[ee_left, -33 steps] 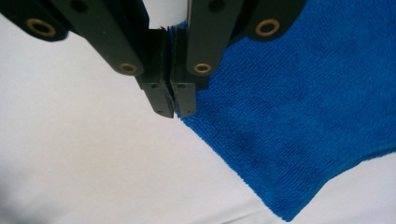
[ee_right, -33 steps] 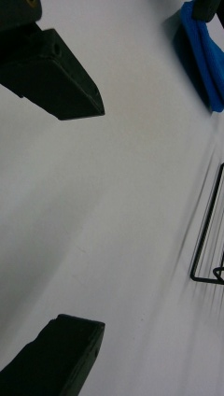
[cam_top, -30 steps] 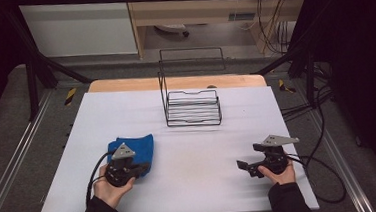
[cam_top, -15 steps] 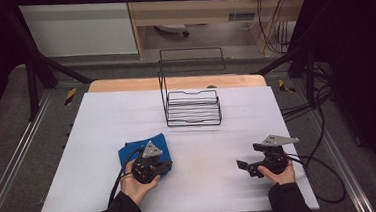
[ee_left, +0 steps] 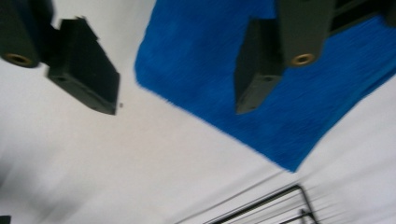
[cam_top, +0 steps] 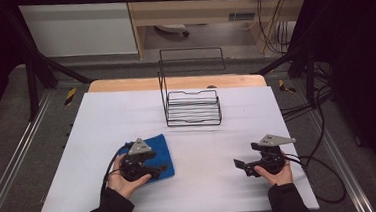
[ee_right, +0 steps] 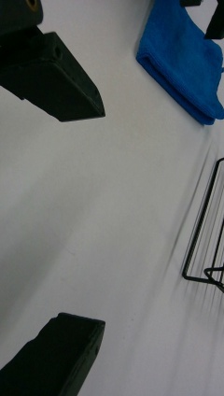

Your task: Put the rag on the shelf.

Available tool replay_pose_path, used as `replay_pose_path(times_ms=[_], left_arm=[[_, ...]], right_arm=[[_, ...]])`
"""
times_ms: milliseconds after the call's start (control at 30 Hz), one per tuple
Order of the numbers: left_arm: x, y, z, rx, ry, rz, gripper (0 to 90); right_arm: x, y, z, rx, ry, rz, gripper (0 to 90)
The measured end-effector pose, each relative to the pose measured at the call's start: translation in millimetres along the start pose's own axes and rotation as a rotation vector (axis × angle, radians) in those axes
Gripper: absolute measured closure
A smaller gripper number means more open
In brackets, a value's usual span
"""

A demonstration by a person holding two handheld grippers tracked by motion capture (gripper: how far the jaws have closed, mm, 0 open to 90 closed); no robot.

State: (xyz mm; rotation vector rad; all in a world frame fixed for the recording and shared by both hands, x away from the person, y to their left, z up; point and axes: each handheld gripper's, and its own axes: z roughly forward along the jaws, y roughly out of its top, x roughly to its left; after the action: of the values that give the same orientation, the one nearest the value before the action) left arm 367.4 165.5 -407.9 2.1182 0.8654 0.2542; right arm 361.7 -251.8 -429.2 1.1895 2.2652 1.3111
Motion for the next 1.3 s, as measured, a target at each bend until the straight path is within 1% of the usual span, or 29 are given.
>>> replay_pose_path(times_ms=[33, 133, 233, 333, 433, 467, 500, 533, 567, 600, 700, 733, 833, 967, 1000, 1033, 1067, 1100, 1233, 1267, 1300], left_arm=[[9.4, -6.3, -9.3, 0.003, 0.026, 0.007, 24.1], [22.2, -17.3, -21.4, -0.006, 0.046, -0.012, 19.1], [31.6, -26.4, -30.6, -0.006, 0.064, -0.017, 14.4], [41.5, -33.4, -40.7, -0.012, 0.101, -0.027, 7.9], [49.6, -37.7, -48.5, -0.031, 0.108, -0.053, 6.5], [49.6, -37.7, -48.5, -0.031, 0.108, -0.053, 6.4], [53.6, -40.4, -51.6, -0.039, 0.114, -0.067, 6.4], [53.6, -40.4, -51.6, -0.039, 0.114, -0.067, 6.5], [58.4, -44.5, -54.3, -0.042, 0.121, -0.078, 6.5], [58.4, -44.5, -54.3, -0.042, 0.121, -0.078, 6.4], [64.0, -48.8, -57.0, -0.048, 0.125, -0.091, 6.5], [66.6, -51.0, -58.4, -0.053, 0.119, -0.089, 6.5], [67.9, -52.8, -59.2, -0.053, 0.117, -0.087, 6.5], [70.1, -54.3, -59.6, -0.053, 0.117, -0.094, 6.5], [70.4, -54.3, -59.7, -0.054, 0.119, -0.094, 6.5], [70.6, -54.5, -59.9, -0.054, 0.122, -0.092, 6.5], [70.6, -54.5, -59.9, -0.054, 0.122, -0.092, 6.5], [71.0, -54.6, -60.3, -0.052, 0.127, -0.087, 6.5], [73.5, -55.2, -62.0, -0.056, 0.137, -0.098, 6.5], [73.5, -55.2, -62.0, -0.056, 0.137, -0.098, 6.5], [73.7, -55.3, -62.1, -0.057, 0.137, -0.098, 6.5]], right_arm=[[4.5, 2.5, 2.1, 0.001, -0.007, -0.002, 1.8], [10.5, 6.2, 6.3, 0.005, -0.012, -0.006, 1.7], [18.8, 10.5, 12.5, 0.014, -0.01, -0.008, 1.3], [29.1, 16.3, 20.0, 0.016, -0.016, -0.022, 1.3], [41.9, 23.6, 30.4, 0.019, -0.022, -0.022, 1.1], [46.1, 25.9, 34.0, 0.02, -0.024, -0.022, 1.4], [50.1, 27.9, 37.7, 0.025, -0.017, -0.026, 1.5], [53.5, 29.3, 40.6, 0.027, -0.013, -0.027, 1.9], [59.2, 31.6, 45.4, 0.036, -0.009, -0.04, 2.7], [63.9, 33.2, 49.4, 0.044, -0.005, -0.048, 3.1], [78.8, 37.5, 62.5, 0.061, 0.016, -0.066, 5.2], [83.7, 38.8, 66.9, 0.065, 0.026, -0.07, 6.6], [98.8, 42.6, 80.3, 0.076, 0.057, -0.077, 10.4], [118.3, 46.0, 97.3, 0.099, 0.091, -0.096, 18.8], [122.0, 46.8, 100.0, 0.105, 0.096, -0.097, 20.8], [126.1, 47.5, 103.8, 0.102, 0.099, -0.111, 23.9], [126.1, 47.5, 103.8, 0.102, 0.099, -0.111, 23.9], [134.3, 49.5, 110.6, 0.101, 0.101, -0.117, 28.8], [144.6, 51.2, 120.3, 0.102, 0.101, -0.109, 42.1], [146.4, 51.1, 122.6, 0.114, 0.105, -0.096, 45.1], [148.2, 50.5, 125.6, 0.122, 0.108, -0.095, 47.6]])
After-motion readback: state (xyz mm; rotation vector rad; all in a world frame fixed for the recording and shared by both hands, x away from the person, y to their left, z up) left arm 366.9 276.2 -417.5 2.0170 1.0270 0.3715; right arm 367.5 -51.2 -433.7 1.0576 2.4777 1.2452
